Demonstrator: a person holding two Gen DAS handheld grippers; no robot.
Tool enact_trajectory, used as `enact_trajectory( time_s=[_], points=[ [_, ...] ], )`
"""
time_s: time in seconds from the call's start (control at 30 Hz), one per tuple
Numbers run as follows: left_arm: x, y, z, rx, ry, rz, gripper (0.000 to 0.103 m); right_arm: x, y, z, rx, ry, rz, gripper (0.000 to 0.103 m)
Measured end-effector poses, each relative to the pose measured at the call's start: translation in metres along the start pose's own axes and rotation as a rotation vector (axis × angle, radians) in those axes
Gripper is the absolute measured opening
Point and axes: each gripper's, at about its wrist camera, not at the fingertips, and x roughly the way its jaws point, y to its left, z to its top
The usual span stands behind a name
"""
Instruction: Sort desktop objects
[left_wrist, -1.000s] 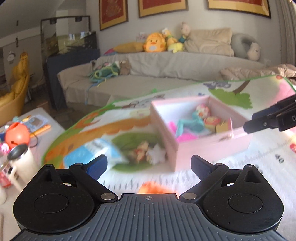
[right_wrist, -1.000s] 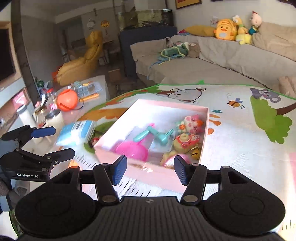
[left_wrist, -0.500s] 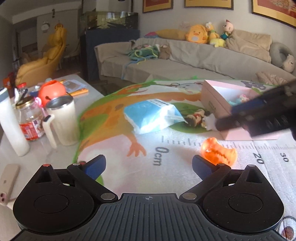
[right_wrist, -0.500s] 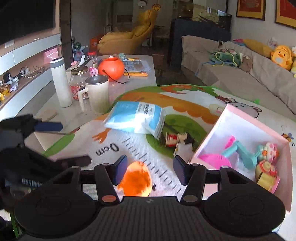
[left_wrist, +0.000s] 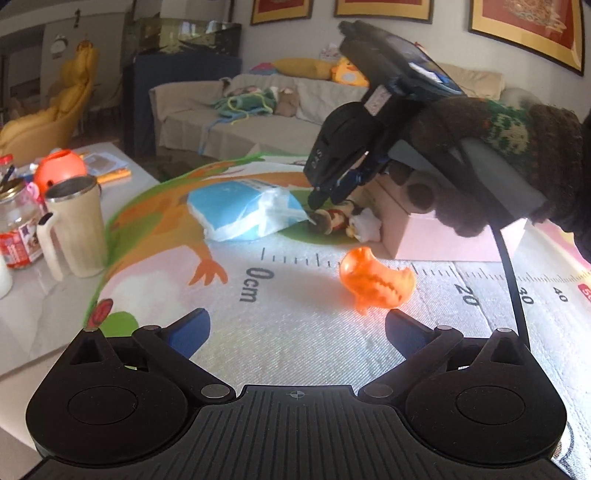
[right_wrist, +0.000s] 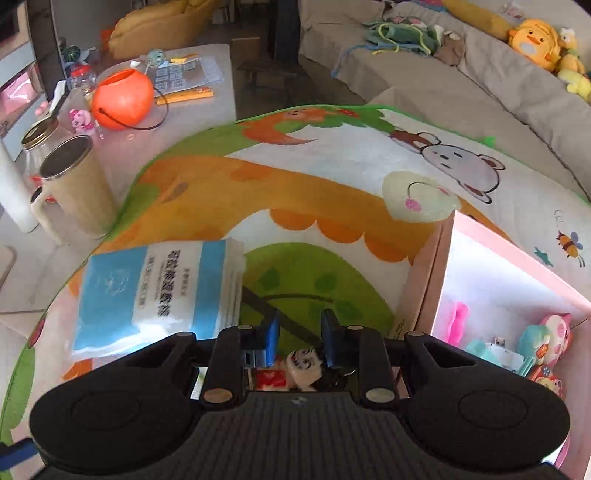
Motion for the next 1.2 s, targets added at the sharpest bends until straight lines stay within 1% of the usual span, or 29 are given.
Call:
enact_trajectory(
  time_s=[0.07, 0.13, 0.2, 0.23, 0.3, 0.37, 0.43, 0.47, 0.5, 0.53, 0.67, 0.7, 0.77, 0.8, 0.83, 0.9, 1.03, 1.13, 1.2],
  points=[
    [-0.001, 0.001, 0.000, 0.003, 0.009, -0.014, 0.103, -0.009, 0.000, -0.011, 0.041, 0.047, 0.100, 0.023],
    [-0.003, -0.002, -0.001, 0.024, 0.017, -0.035, 0.103, -0.021, 0.007, -0.026, 0.025, 0.082, 0.163, 0.023],
    [-0.005, -0.006, -0.002, 0.030, 0.031, -0.065, 0.103, -0.035, 0.013, -0.044, 0.001, 0.097, 0.202, 0.023],
    [-0.006, -0.008, -0.003, 0.030, 0.040, -0.080, 0.103, -0.045, 0.016, -0.055, -0.010, 0.095, 0.216, 0.024],
    [-0.007, -0.012, -0.004, 0.036, 0.056, -0.099, 0.103, -0.064, 0.015, -0.072, -0.028, 0.068, 0.221, 0.024],
    [-0.006, -0.019, -0.006, 0.055, 0.064, -0.101, 0.103, -0.087, 0.010, -0.091, -0.045, 0.008, 0.214, 0.028],
    [-0.004, -0.025, -0.008, 0.071, 0.073, -0.102, 0.103, -0.105, 0.009, -0.109, -0.108, -0.071, 0.151, 0.050],
    [-0.004, -0.028, -0.008, 0.077, 0.076, -0.104, 0.103, -0.109, 0.006, -0.118, -0.122, -0.098, 0.114, 0.052],
    [-0.004, -0.032, -0.008, 0.086, 0.081, -0.108, 0.103, -0.110, 0.002, -0.125, -0.117, -0.105, 0.098, 0.053],
    [-0.004, -0.036, -0.009, 0.094, 0.084, -0.110, 0.103, -0.110, -0.003, -0.129, -0.094, -0.103, 0.101, 0.053],
    [-0.005, -0.050, -0.010, 0.125, 0.102, -0.105, 0.103, -0.100, -0.025, -0.136, 0.043, -0.124, 0.189, 0.053],
    [-0.005, -0.053, -0.010, 0.132, 0.107, -0.100, 0.103, -0.096, -0.025, -0.137, 0.055, -0.131, 0.192, 0.053],
    [-0.007, -0.056, -0.009, 0.144, 0.110, -0.085, 0.103, -0.085, -0.025, -0.140, 0.069, -0.149, 0.169, 0.052],
    [-0.008, -0.057, -0.008, 0.148, 0.110, -0.078, 0.103, -0.080, -0.027, -0.142, 0.083, -0.141, 0.172, 0.048],
    [-0.010, -0.057, -0.007, 0.152, 0.111, -0.067, 0.103, -0.076, -0.031, -0.146, 0.101, -0.121, 0.194, 0.040],
    [-0.009, -0.058, -0.005, 0.152, 0.114, -0.042, 0.103, -0.077, -0.036, -0.156, 0.117, -0.119, 0.222, 0.039],
    [0.000, -0.066, 0.002, 0.150, 0.119, -0.006, 0.103, -0.097, -0.050, -0.183, 0.116, -0.142, 0.185, 0.039],
    [0.008, -0.081, 0.007, 0.166, 0.115, -0.029, 0.103, -0.116, -0.062, -0.206, 0.113, -0.160, 0.125, 0.039],
    [0.010, -0.092, 0.009, 0.192, 0.112, -0.056, 0.103, -0.128, -0.070, -0.221, 0.116, -0.167, 0.120, 0.039]
  ],
)
